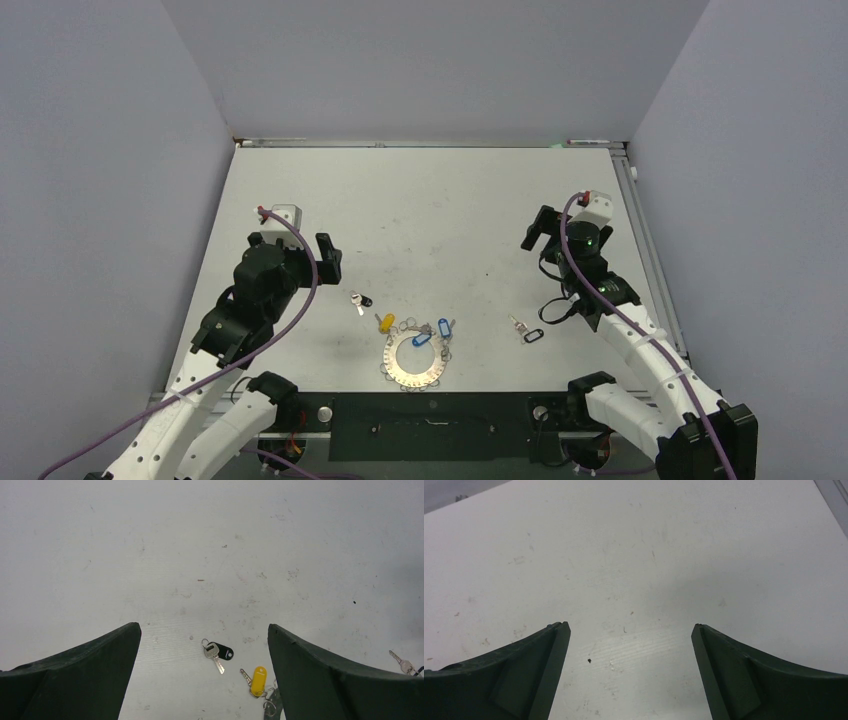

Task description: Put the keys on the keyring

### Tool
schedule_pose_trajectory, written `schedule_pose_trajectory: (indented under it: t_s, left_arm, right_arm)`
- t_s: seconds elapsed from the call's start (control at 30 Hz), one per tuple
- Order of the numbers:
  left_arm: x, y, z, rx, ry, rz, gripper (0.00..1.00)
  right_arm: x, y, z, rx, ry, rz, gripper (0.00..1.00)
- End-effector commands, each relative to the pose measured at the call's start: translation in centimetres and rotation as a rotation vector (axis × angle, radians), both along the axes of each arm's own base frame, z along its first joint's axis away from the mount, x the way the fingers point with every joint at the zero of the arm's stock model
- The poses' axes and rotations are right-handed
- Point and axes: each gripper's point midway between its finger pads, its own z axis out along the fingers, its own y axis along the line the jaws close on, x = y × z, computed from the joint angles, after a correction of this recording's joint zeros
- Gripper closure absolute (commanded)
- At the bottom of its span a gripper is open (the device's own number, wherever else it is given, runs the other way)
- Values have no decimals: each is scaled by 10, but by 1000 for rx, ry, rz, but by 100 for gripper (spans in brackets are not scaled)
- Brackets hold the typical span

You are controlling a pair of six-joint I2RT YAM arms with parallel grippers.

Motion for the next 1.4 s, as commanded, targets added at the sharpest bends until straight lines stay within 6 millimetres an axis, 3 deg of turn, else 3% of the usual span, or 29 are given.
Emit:
schedule_pose_trajectory:
  t_s: [0.0, 0.33, 0.53, 0.9, 1.07, 1.37]
  left_arm:
    - [4, -2, 12, -18, -46, -4, 4]
    - [4, -5, 10, -22, -39, -16, 4]
    - [4, -8, 7, -18, -25, -26, 4]
    - [3, -12, 6, -21, -17, -42, 4]
    - [3, -13, 6, -22, -16, -47, 4]
    - [2, -14, 5, -18, -12, -53, 3]
  right_arm:
    - [-15, -3, -16, 6, 89, -38, 0]
    - [-51, -5, -34, -20, 233, -115, 1]
    - [-62, 2, -43, -34, 280, -118, 3]
    - [-86, 23, -79, -73, 395, -100, 5]
    - [-103, 57, -94, -63, 440, -7, 13]
    - [-137, 128, -97, -18, 397, 227, 19]
